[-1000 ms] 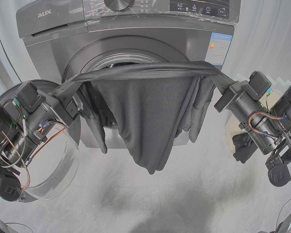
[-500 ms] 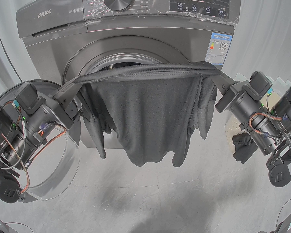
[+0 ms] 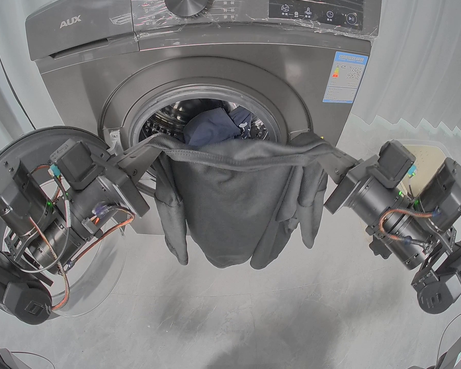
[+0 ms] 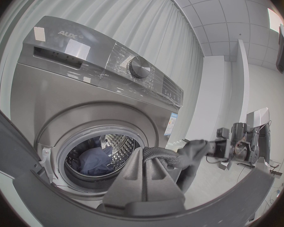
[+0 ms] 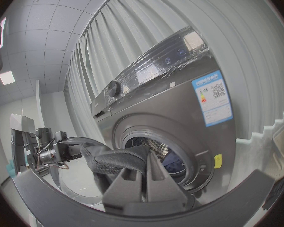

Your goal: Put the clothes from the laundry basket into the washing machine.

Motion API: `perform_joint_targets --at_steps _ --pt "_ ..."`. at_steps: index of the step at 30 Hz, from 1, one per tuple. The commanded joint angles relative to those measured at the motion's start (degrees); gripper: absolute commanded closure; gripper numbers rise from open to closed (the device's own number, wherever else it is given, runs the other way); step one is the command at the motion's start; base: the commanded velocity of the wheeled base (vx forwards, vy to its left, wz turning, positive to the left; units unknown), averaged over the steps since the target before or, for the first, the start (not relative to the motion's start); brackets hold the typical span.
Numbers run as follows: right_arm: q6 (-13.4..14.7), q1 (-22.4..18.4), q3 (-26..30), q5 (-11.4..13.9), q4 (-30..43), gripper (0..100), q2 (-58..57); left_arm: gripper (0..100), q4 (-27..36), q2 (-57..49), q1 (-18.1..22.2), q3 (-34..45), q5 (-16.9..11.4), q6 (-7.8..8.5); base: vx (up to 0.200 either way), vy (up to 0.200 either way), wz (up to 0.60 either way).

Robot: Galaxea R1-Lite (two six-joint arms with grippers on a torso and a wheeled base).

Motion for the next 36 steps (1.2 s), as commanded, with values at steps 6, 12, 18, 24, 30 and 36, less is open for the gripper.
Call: perform_joint_targets --at_steps 6,12,18,24,30,36 --pt "0.8 8.6 8.0 -1.2 0.1 0 8.3 100 -1.7 2.2 -2.1 -3.4 0.1 -0.15 0.0 0.0 0.0" --pt "-0.2 9.7 14.6 2.3 -0.7 0 13.3 100 -1.8 1.7 -2.2 -4.3 0.2 -0.15 0.0 0.0 0.0" --pt "-0.3 8.6 10.5 2.7 -0.8 0 19.3 100 -1.9 1.2 -3.7 -4.1 0.1 -0.15 0.0 0.0 0.0" --pt "-0.2 9.6 10.2 4.0 -0.8 0 21.2 100 -1.9 1.1 -3.7 -4.3 0.1 -0.15 0.0 0.0 0.0" --pt "-0.4 7.7 4.9 4.0 -0.8 0 24.3 100 -2.2 1.0 -3.8 -4.3 0.1 -0.15 0.0 0.0 0.0" --pt "-0.5 7.3 -4.0 4.0 -0.1 0 30.1 100 -2.8 1.0 -3.8 -4.3 0.1 -0.06 0.0 0.0 0.0"
